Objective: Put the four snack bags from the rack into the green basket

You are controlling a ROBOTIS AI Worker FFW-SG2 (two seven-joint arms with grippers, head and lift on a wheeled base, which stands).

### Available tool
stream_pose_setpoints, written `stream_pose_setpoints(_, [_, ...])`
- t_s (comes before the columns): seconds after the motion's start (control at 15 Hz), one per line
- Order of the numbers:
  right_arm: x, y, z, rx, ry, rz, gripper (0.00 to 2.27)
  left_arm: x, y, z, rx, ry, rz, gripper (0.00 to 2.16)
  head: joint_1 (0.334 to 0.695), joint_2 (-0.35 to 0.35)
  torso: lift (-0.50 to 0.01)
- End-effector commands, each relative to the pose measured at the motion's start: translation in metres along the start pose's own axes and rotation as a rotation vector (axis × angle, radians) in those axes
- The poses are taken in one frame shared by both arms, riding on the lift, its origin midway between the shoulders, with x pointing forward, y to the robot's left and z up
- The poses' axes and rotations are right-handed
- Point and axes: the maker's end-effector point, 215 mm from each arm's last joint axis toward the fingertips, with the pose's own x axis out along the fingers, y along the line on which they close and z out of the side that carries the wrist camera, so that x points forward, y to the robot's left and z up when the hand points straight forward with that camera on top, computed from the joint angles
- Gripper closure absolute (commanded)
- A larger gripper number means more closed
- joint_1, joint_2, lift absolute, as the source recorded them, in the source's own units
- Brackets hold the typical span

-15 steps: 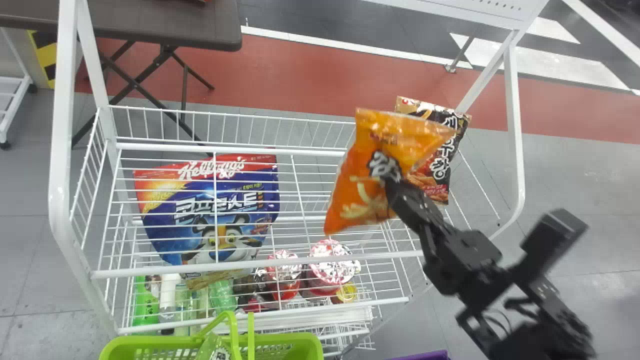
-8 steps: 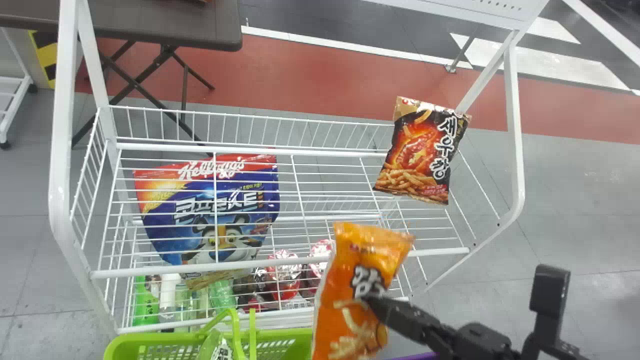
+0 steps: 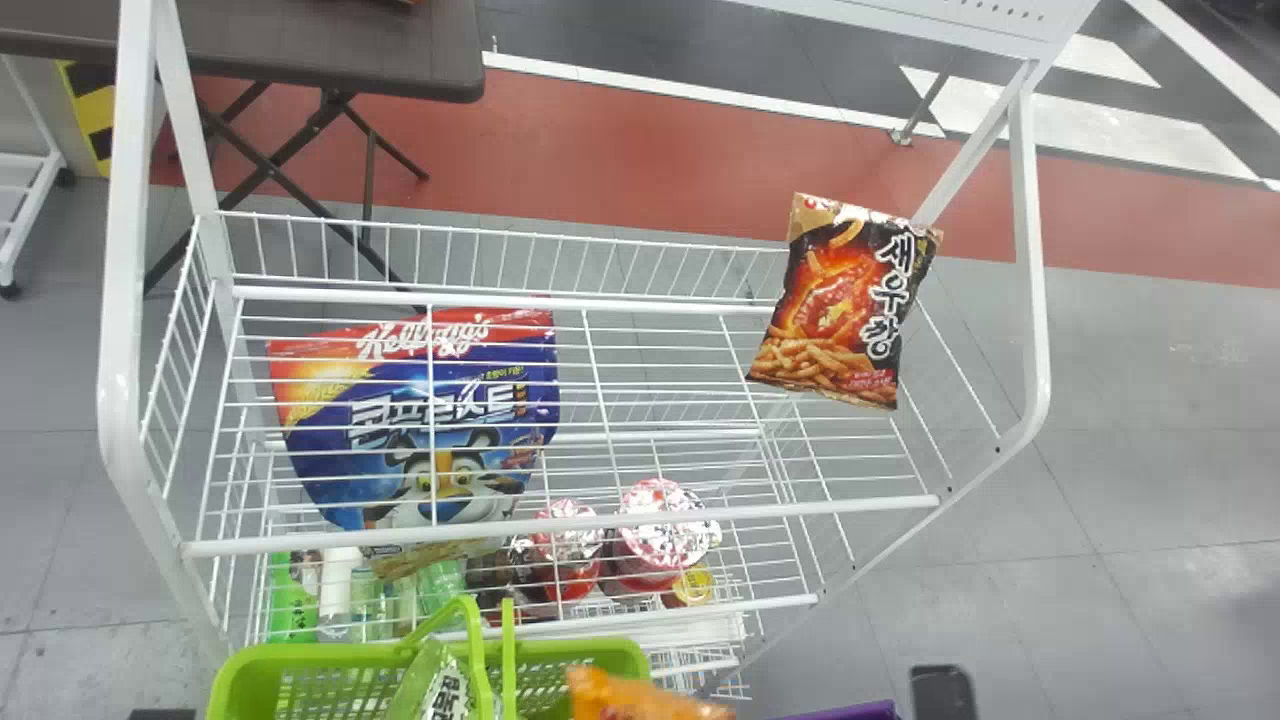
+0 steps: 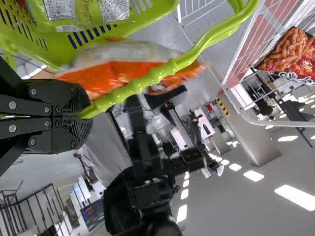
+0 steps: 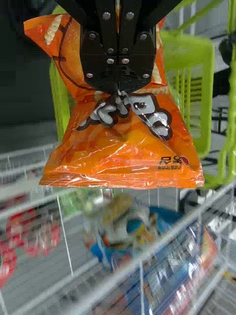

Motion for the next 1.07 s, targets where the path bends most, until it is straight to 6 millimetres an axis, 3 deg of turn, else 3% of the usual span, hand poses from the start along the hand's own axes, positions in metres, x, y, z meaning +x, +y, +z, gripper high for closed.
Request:
stream_pose_setpoints(0.0, [0.023,0.012,-0.015,-0.010,0.053,0.010,2.13,0.004,-0.002,0.001,0.003,0.004,-0.009,1.88,0.695,-0.350,-0.007])
stream_pose_setpoints(0.4, [0.048,0.052,0.014,-0.144,0.035,-0.011,2.13,0.008,-0.007,-0.006,-0.002,0.020,-0.021,1.88,0.695,-0.350,-0.007])
stream_pose_setpoints(0.73, [0.060,0.085,0.023,-0.193,0.004,0.056,2.13,0.009,-0.008,-0.009,-0.008,0.023,-0.023,1.88,0.695,-0.350,-0.007])
stream_pose_setpoints(1.0, [0.072,0.094,0.026,-0.179,-0.036,0.115,2.13,0.012,-0.010,-0.012,-0.007,0.035,-0.023,1.88,0.695,-0.350,-0.007])
